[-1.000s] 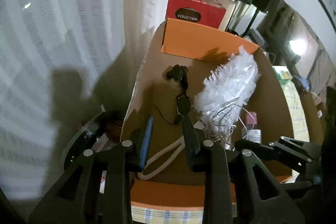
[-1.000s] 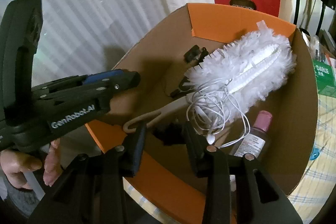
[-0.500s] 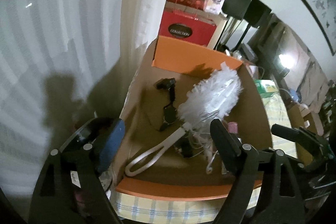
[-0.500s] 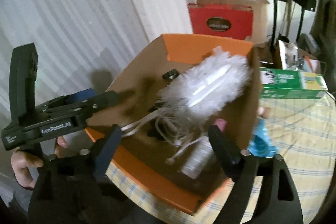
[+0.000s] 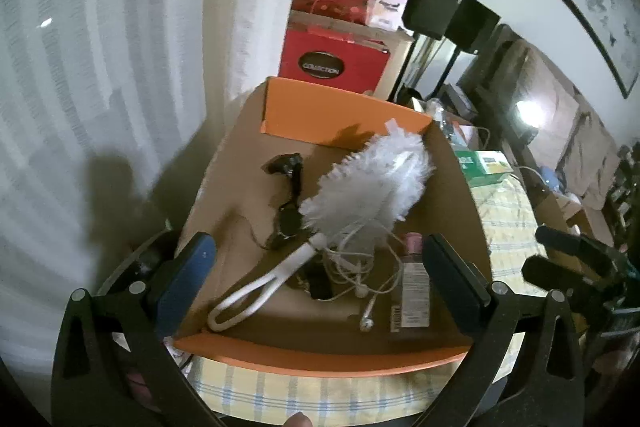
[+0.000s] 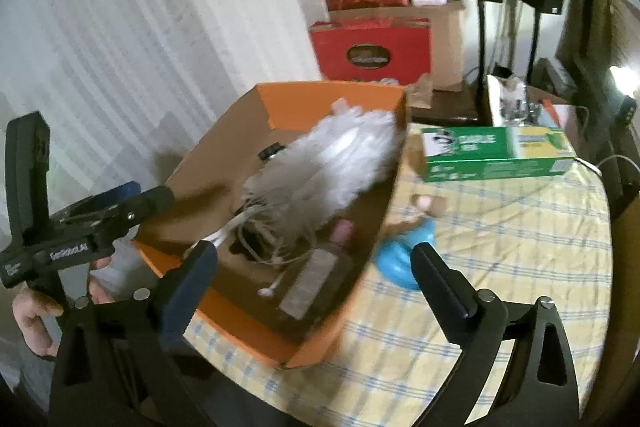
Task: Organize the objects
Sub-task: 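Move the right tool to the blue collapsible funnel on the tablecloth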
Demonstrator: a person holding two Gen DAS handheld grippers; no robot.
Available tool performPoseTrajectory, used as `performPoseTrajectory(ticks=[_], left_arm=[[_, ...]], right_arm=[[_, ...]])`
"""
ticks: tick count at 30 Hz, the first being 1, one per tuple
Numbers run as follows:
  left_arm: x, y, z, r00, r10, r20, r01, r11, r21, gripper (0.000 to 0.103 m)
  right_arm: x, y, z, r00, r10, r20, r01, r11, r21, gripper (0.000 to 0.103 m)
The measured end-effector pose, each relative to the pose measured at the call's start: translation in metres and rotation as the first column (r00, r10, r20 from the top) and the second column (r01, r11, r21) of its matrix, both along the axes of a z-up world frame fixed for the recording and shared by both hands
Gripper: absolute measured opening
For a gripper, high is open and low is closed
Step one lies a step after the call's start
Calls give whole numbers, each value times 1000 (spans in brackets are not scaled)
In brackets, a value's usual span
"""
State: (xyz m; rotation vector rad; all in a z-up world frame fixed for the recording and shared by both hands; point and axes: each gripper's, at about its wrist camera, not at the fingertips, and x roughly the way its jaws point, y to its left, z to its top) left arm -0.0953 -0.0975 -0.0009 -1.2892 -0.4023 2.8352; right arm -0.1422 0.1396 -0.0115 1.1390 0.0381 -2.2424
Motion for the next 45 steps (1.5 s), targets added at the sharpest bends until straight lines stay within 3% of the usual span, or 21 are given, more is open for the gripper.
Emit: performPoseTrajectory(ticks=[14, 17, 25, 32, 35, 45], left_arm=[[-10, 42, 0, 997, -73, -12, 73, 997, 35, 103], [-15, 48, -1, 997, -77, -14, 77, 995, 57, 103], [-28, 67, -5, 996, -92, -5, 92, 995, 36, 103], [-36, 77, -12, 994, -105, 9, 104, 994, 41, 103], [-38, 81, -13, 994, -110, 14, 109, 993, 35, 103], [-45, 97, -10, 991, -133, 23, 133, 991, 20, 103]], right_arm=[[-21, 72, -3, 987, -158, -15, 158, 987, 8, 102], [-24, 78, -13, 986, -169, -6, 170, 985, 27, 102], [-34, 80, -51, 990, -136, 28, 135, 990, 49, 101], [-43, 71, -82, 993, -110, 38, 105, 988, 113, 75], [-46, 66, -89, 994, -103, 29, 99, 988, 123, 69], [-55, 47, -106, 996, -75, 55, 68, 990, 121, 64]])
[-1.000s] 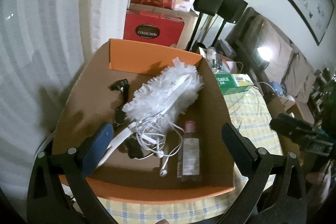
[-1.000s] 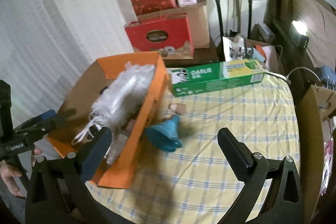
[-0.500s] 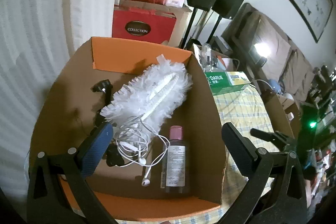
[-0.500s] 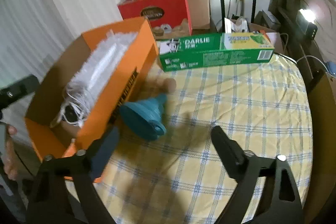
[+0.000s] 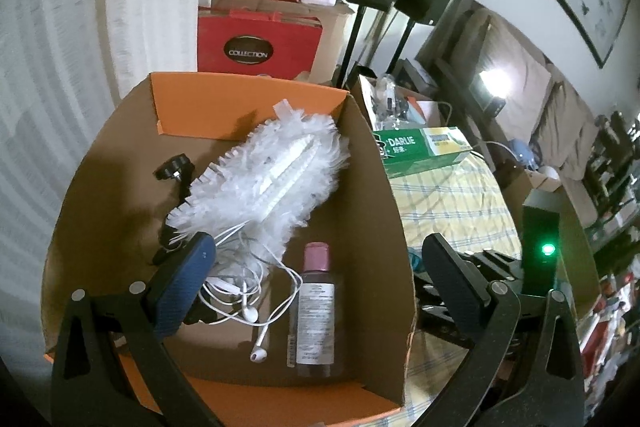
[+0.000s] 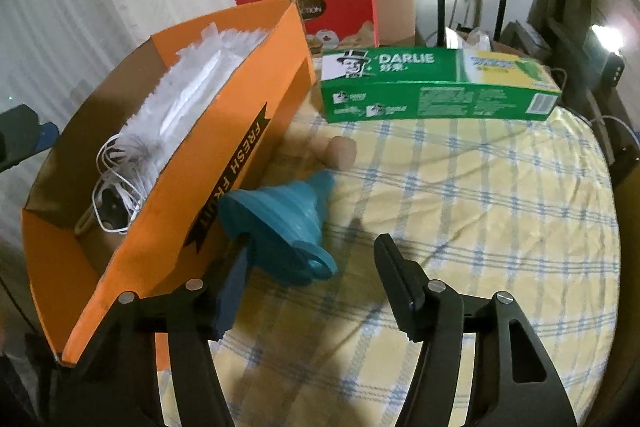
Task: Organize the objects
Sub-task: 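Move the right tool to the blue collapsible funnel on the tablecloth, then close the right tool on the blue funnel and lift it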
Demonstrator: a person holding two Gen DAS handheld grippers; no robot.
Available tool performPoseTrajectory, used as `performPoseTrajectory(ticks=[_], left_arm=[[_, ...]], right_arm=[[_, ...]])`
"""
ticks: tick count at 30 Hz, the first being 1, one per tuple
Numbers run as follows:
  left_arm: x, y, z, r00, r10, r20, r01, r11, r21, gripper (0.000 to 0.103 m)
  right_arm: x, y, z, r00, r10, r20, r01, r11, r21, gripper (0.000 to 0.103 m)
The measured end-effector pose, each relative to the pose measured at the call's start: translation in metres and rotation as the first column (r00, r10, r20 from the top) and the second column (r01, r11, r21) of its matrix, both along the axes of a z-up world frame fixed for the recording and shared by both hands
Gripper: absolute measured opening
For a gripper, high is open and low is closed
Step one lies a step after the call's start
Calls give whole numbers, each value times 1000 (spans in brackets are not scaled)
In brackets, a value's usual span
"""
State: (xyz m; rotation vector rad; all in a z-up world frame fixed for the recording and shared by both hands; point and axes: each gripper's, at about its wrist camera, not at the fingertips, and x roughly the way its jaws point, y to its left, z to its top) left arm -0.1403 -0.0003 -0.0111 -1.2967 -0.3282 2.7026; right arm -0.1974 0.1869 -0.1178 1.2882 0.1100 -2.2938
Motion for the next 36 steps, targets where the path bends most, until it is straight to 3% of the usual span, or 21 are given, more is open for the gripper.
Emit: performPoseTrajectory(ticks=[1, 4, 6, 7, 15, 21, 27, 31, 36], left_arm=[[-1, 2, 0, 1000, -2, 2, 2, 1000, -1, 103], [-3, 7, 1, 1000, -14, 9, 14, 1000, -13, 103], [-5, 12, 2, 1000, -23, 12, 23, 999, -22, 103], [-6, 14, 3, 1000, -28, 13, 28, 999, -23, 103], [-18, 36, 4, 997, -68, 33, 69, 997, -26, 103], [-30, 68, 12, 988, -144, 49, 148, 986, -71, 103], [-48, 106, 16, 968, -236, 85, 248, 951, -185, 103], [-64, 121, 9, 956, -255, 144, 280, 939, -198, 97], [-68, 122, 8, 961, -238, 140, 253, 962, -102, 97]], right_arm=[[-2, 0, -3, 1000, -3, 11, 3, 1000, -11, 64], [-3, -1, -5, 1000, -5, 18, 6, 999, -32, 48], [-5, -2, -7, 1000, -3, 21, 4, 999, -32, 18], [-6, -1, -8, 1000, -2, 26, 2, 999, -33, 15], [-5, 22, 3, 999, -46, 3, 46, 996, -82, 12], [1, 58, 26, 994, -108, -9, 106, 989, -106, 12], [6, 100, 43, 986, -166, -17, 163, 979, -125, 12], [10, 123, 50, 981, -195, -16, 190, 971, -142, 12], [15, 134, 59, 979, -201, -23, 194, 967, -164, 12]])
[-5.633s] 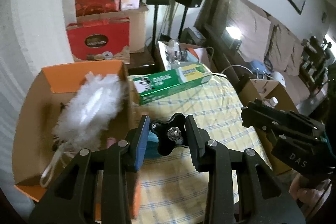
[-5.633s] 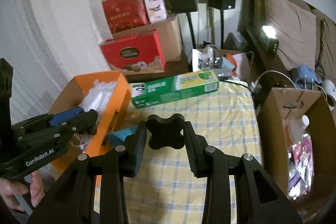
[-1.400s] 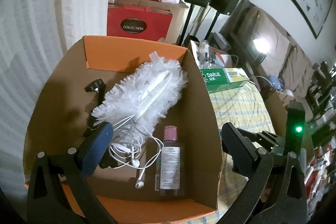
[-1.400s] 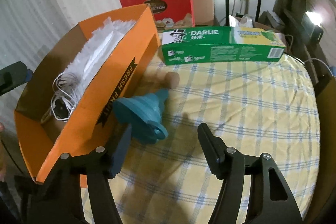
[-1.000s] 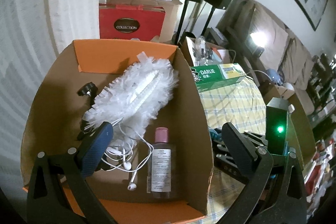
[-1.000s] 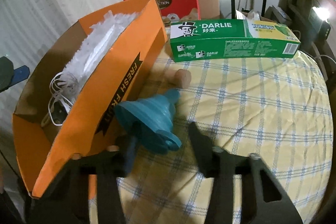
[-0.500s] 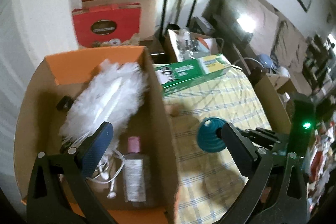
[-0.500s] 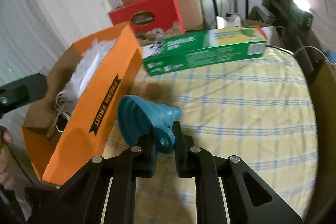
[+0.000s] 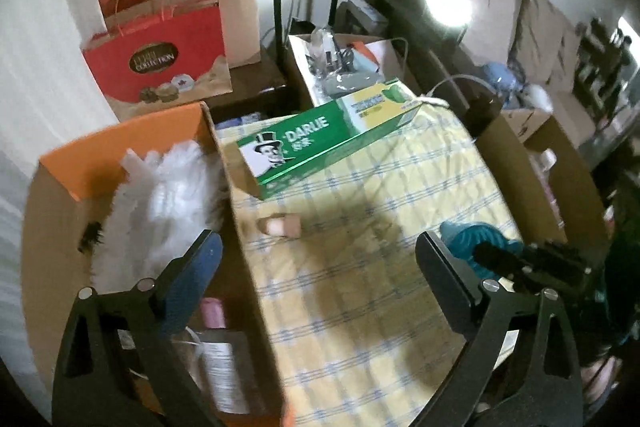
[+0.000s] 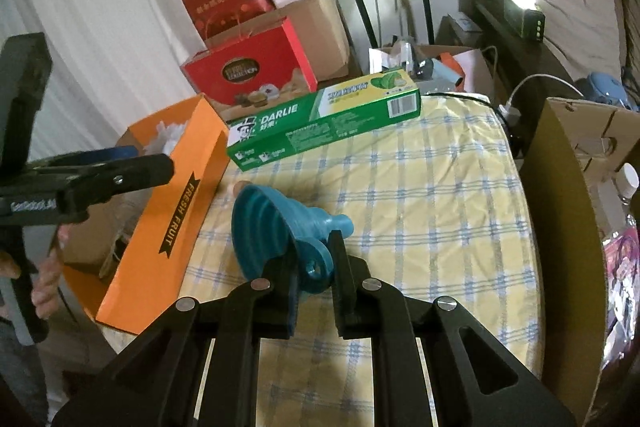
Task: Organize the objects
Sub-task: 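Close the right tool on the blue funnel and lift it, then close the left tool on the blue funnel while the right tool releases it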
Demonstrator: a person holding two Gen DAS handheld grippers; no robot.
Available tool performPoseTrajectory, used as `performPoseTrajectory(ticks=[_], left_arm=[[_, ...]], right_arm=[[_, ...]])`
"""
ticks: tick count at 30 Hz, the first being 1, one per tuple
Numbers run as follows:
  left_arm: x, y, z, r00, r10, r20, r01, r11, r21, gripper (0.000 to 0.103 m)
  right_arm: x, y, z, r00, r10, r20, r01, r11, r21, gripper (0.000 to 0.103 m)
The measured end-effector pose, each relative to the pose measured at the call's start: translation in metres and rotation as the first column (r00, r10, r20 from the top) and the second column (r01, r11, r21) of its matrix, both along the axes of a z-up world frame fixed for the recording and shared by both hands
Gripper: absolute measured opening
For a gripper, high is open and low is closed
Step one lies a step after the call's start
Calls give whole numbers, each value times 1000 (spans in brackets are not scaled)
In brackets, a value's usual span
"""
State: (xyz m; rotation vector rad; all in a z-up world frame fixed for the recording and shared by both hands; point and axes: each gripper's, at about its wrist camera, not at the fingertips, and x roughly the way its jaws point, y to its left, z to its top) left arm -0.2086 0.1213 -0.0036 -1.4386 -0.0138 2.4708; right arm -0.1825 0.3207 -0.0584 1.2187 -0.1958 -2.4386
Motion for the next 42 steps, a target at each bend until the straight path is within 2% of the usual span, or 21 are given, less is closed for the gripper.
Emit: performPoseTrajectory(ticks=[4, 7, 11, 14, 16, 22, 23, 25, 27, 29, 31, 33, 35, 37, 40, 42], left_arm=[[13, -4, -1, 999, -37, -5, 37, 989, 145, 97], [21, 3, -3, 997, -72, -8, 72, 980, 184, 94], [28, 17, -6, 994, -107, -10, 107, 977, 186, 87], [30, 26, -12, 992, -129, 13, 125, 975, 182, 73], [32, 27, -15, 990, -136, 24, 129, 973, 190, 60], [32, 22, -23, 990, -128, 57, 112, 969, 220, 32], [32, 21, -24, 990, -126, 63, 108, 968, 227, 29], [32, 18, -25, 990, -123, 74, 100, 961, 257, 15], [33, 15, -23, 991, -107, 74, 85, 963, 256, 6], [32, 9, -22, 994, -84, 69, 64, 965, 255, 4], [32, 3, -20, 995, -69, 67, 48, 962, 269, 4], [32, -3, -18, 996, -59, 60, 41, 961, 273, 4], [32, -8, -15, 997, -48, 55, 30, 957, 288, 5], [34, -13, -9, 999, -36, 39, 23, 957, 291, 5], [35, -18, -4, 1000, 4, 5, -5, 972, 233, 4], [34, -25, -3, 1000, 15, 8, -17, 972, 234, 4]], right_arm=[[2, 4, 5, 1000, -3, -9, 3, 1000, -1, 12], [2, 5, 9, 1000, -5, -16, 5, 1000, -4, 12], [2, 2, 11, 1000, 2, -14, -3, 1000, -22, 12], [3, -2, 12, 1000, 27, -5, -27, 997, -66, 12], [6, -6, 15, 999, 37, -9, -37, 996, -79, 12], [10, -13, 24, 997, 74, -12, -75, 989, -126, 12], [11, -15, 26, 997, 79, -14, -80, 989, -127, 12], [13, -21, 28, 996, 90, -21, -92, 990, -105, 12], [12, -27, 28, 995, 101, -14, -102, 991, -89, 14], [13, -29, 30, 995, 95, -16, -96, 993, -74, 16], [13, -27, 32, 995, 92, -25, -93, 993, -74, 26], [12, -23, 34, 996, 79, -29, -81, 994, -70, 45], [10, -18, 36, 998, 61, -28, -62, 996, -63, 53], [6, -14, 37, 998, 59, -25, -61, 995, -84, 55], [3, -13, 42, 998, 52, -29, -55, 993, -107, 57], [3, -12, 46, 998, 56, -33, -60, 990, -127, 57]])
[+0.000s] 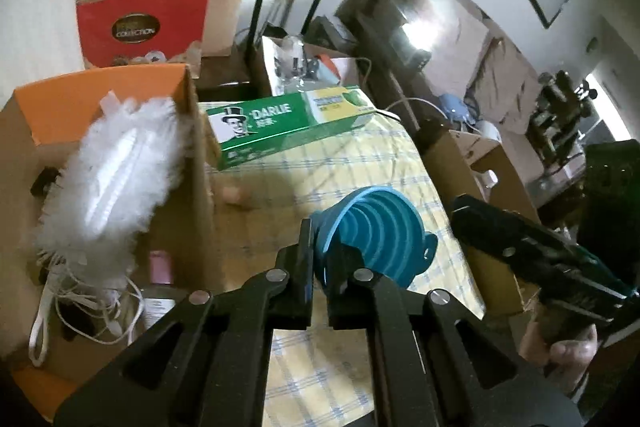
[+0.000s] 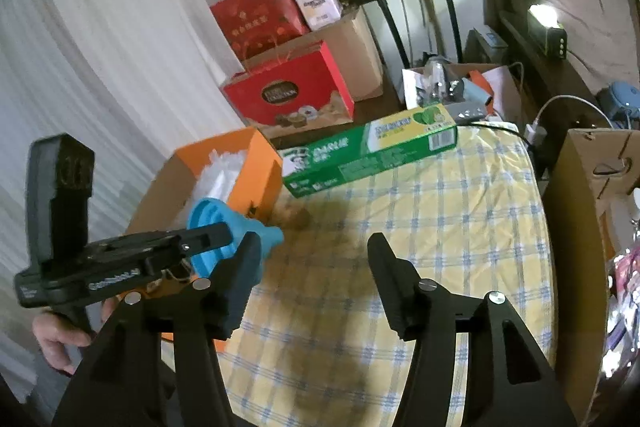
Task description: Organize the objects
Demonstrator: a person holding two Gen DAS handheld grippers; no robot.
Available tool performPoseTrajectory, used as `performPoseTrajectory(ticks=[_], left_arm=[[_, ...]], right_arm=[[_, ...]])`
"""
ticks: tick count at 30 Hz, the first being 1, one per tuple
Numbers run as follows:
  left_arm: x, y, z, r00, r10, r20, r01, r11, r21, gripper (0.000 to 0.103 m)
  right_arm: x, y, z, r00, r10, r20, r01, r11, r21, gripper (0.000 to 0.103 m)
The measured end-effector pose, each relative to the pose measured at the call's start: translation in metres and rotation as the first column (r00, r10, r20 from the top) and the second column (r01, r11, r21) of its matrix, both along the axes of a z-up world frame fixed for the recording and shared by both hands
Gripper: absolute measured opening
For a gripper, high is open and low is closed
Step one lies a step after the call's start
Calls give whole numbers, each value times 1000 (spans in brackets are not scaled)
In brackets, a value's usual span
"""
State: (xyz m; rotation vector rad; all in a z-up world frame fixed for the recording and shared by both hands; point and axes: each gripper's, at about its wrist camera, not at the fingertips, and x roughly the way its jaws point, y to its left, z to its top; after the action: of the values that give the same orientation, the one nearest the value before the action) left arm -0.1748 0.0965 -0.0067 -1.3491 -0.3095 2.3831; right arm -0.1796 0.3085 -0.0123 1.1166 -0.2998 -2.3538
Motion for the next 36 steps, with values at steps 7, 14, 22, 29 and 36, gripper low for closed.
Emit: performPoseTrajectory(ticks=[7, 14, 22, 29, 36], left_arm=[[8, -34, 15, 997, 62, -49, -60, 998, 36, 4], [27, -75, 33, 983, 144, -110, -142, 989, 29, 4], [31, -102, 30, 973, 194, -122, -192, 981, 31, 4], [32, -114, 20, 973, 207, -102, -202, 978, 57, 4], [30, -115, 16, 976, 193, -100, -187, 980, 68, 4]], right_arm=[[-10, -9, 1, 999, -22, -23, 24, 997, 74, 57], [-27, -39, -25, 1000, 4, -20, -1, 988, 157, 57], [-60, -82, -66, 997, 63, 37, -68, 984, 163, 53], [-83, -113, -90, 984, 166, 58, -174, 967, 186, 53], [-90, -132, -107, 978, 207, 27, -206, 932, 298, 53]])
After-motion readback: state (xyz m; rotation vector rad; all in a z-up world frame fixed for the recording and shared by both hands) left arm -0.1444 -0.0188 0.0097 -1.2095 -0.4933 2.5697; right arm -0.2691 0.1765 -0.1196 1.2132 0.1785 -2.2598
